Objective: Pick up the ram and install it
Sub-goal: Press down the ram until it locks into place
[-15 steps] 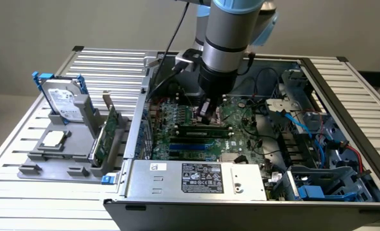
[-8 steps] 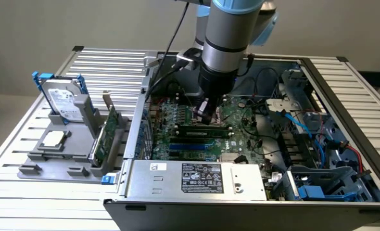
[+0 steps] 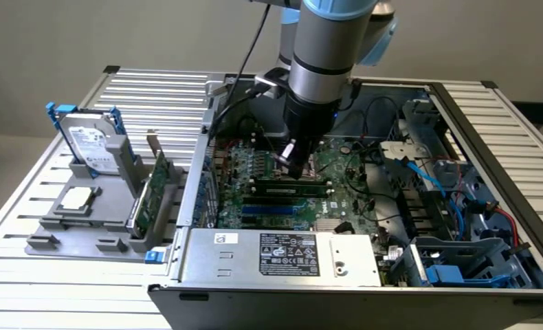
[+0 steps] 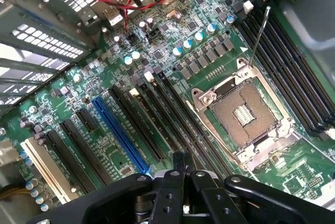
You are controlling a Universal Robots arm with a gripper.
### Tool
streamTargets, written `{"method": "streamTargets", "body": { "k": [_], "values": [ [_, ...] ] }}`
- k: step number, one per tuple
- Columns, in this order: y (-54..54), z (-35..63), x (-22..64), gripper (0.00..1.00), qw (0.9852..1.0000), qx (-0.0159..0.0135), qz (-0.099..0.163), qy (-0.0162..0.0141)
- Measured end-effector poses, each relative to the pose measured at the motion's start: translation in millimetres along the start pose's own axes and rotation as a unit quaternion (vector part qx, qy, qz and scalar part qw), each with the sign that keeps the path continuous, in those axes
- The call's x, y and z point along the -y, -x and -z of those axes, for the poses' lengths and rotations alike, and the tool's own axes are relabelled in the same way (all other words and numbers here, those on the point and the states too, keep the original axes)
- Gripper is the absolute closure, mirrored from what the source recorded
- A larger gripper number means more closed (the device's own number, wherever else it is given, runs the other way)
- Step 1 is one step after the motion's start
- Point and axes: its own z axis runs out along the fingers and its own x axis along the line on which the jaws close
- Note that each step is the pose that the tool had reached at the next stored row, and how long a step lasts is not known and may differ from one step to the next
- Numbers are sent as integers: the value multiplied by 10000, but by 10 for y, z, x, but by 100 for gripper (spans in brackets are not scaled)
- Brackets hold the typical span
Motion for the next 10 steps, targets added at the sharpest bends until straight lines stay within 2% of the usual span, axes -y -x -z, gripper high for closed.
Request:
{"method": "streamTargets", "body": {
  "k": [6, 10],
  "values": [
    [0, -6, 0, 89, 9993, -32, -360, -36],
    [0, -15, 1, 89, 9982, -56, -589, -76]
  ]
}}
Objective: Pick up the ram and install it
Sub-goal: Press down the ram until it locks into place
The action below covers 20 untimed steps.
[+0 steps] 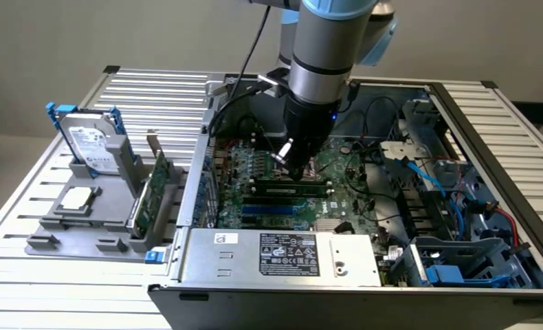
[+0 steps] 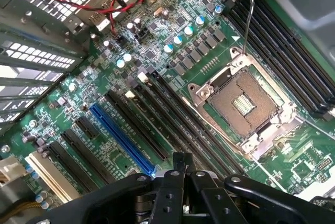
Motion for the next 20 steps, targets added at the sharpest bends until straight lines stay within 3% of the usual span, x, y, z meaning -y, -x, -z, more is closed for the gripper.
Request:
{"method": "streamTargets", "body": {
  "k": [5, 10, 15, 20],
  "values": [
    [1, -8, 0, 89, 9995, -10, -321, -19],
    [1, -14, 1, 89, 9978, -14, -657, -26],
    [1, -17, 0, 89, 9949, -12, -1008, -22],
    [1, -19, 1, 89, 9905, -6, -1374, -13]
  ]
}}
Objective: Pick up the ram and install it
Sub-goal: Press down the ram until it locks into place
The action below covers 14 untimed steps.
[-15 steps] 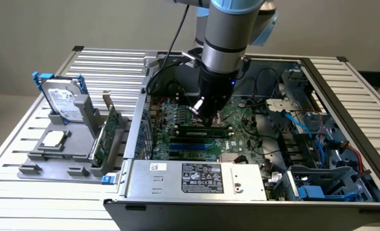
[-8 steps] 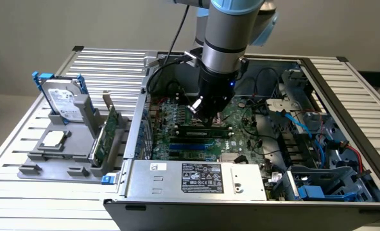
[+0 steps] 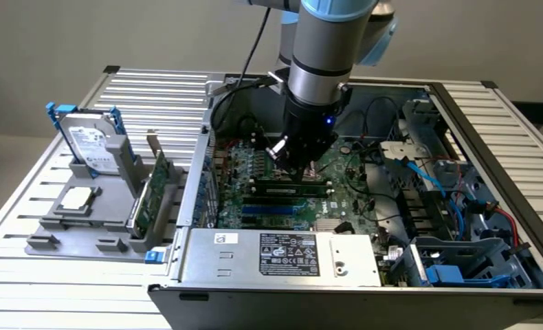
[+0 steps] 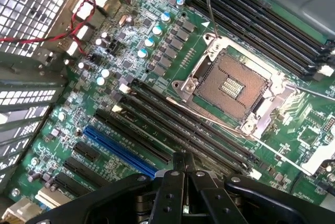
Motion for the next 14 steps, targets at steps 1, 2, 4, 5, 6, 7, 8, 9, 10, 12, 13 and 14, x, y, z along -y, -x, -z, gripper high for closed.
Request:
{"method": "streamTargets", "body": {
  "k": [1, 2, 4, 5, 6, 7, 8, 9, 10, 12, 13, 14],
  "values": [
    [0, 0, 0, 89, 10000, 1, -73, 2],
    [0, 0, 0, 89, 9999, 2, -147, 5],
    [0, -1, 0, 89, 9995, 5, -302, 9],
    [0, -1, 0, 89, 9993, 6, -376, 12],
    [0, -1, 0, 89, 9990, 7, -449, 14],
    [0, -1, 0, 89, 9986, 8, -525, 16],
    [0, -1, 0, 89, 9982, 8, -599, 18],
    [0, -1, 0, 89, 9977, 10, -673, 20],
    [0, -1, 0, 89, 9972, 10, -745, 22],
    [0, -1, 0, 89, 9960, 12, -889, 25],
    [0, -1, 0, 89, 9954, 12, -961, 26],
    [0, -1, 0, 89, 9947, 12, -1030, 27]
  ]
}}
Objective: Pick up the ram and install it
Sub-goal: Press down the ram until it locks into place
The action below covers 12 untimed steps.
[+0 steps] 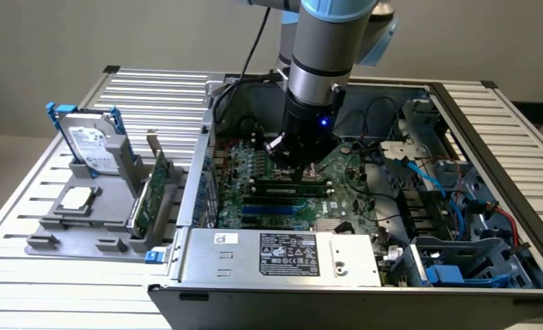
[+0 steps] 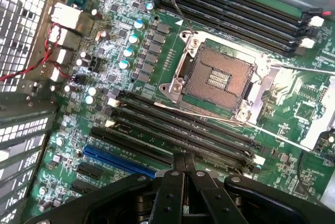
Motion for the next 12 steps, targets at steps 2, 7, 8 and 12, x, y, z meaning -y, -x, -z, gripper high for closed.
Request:
{"method": "streamTargets", "body": {
  "k": [2, 7, 8, 12],
  "values": [
    [0, 0, 0, 89, 9999, 0, -136, -1],
    [1, 0, 1, 89, 9989, -2, -472, -11],
    [0, 0, 0, 89, 9985, -3, -543, -13],
    [0, -1, 0, 89, 9967, -5, -810, -21]
  ]
}}
